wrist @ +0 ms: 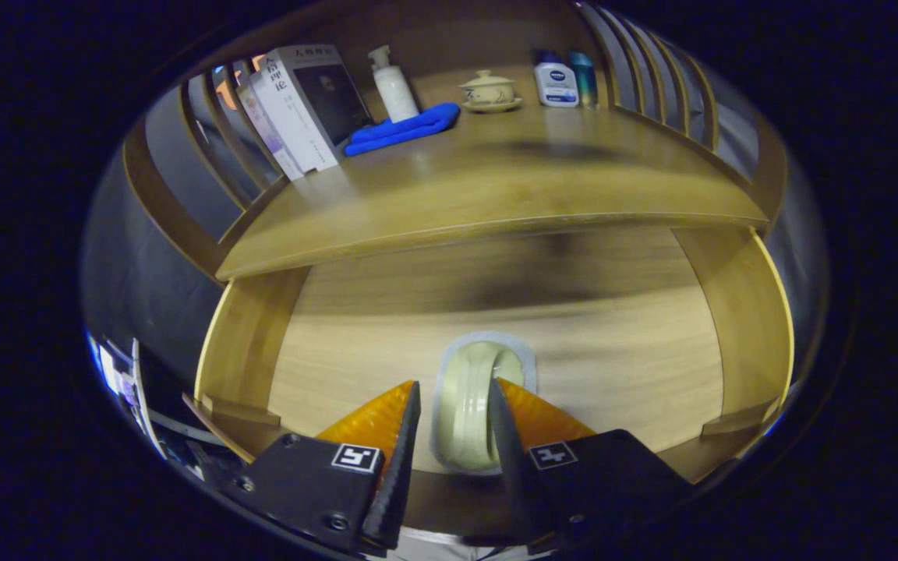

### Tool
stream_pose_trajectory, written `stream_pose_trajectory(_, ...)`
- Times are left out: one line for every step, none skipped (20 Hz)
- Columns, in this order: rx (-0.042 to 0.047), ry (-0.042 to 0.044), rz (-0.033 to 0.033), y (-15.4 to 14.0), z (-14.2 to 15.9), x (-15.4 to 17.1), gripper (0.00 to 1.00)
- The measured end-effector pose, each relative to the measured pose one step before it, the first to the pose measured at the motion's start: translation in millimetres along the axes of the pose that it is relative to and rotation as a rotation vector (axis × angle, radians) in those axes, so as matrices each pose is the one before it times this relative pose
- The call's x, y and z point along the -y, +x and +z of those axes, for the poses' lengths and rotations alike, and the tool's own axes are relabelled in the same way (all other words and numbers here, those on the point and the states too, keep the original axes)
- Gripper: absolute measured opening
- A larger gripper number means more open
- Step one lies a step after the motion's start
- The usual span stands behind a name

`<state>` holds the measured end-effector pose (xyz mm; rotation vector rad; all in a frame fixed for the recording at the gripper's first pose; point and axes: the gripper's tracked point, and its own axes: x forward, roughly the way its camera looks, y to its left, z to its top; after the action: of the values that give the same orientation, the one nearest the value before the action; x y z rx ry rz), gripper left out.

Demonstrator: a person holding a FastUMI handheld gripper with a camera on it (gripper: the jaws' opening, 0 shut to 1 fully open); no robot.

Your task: Pull open the drawer, take out the items inside it, and place them on the countertop above the cabinet.

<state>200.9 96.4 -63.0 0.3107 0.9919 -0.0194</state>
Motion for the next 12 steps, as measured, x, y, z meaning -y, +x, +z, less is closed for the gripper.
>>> stream_pose_trajectory(-0.00889,-0.00759,-0.01338,2.89,-0.82,2.73,0.54)
stream_pose_trajectory(-0.00672,-0.00680,-0.00291,1.63,-1.19,1.66,0.53)
stream_pose_trajectory(-0.00208,-0.00160,0.00126,2.19,-1.12,0.14,0.50)
stream_pose_trajectory(0.00343,-0.00273,0.00009,-0.04,0.91,2.22,0.47)
stream_pose_trajectory(0.00860,-0.00239,0.00178,0.87,1.55,1.99,0.41)
stream_pose_trajectory(0.00221,0.00207,0.00598,0.68,-0.08,0.87,0.34)
stream_pose_trajectory(0.00201,0.00240,0.00859,-0.96,-0.84,-0.23,0.29)
stream_pose_trajectory(0.00379,-0.00180,0.01342,-0.77,0.36,-0.49,0.27)
stream_pose_trajectory(0.01277,-0.01162,0.02258,-1.48,0.72,-3.18,0.24)
stream_pose_trajectory(0.01539,-0.01732,0.01069,-0.50,2.07,-1.19,0.22)
stream_pose_trajectory(0.01962,-0.01844,-0.00215,-2.33,1.72,1.87,0.20)
stream_pose_trajectory(0.01856,-0.02109,-0.00630,-1.87,3.06,1.68,0.19)
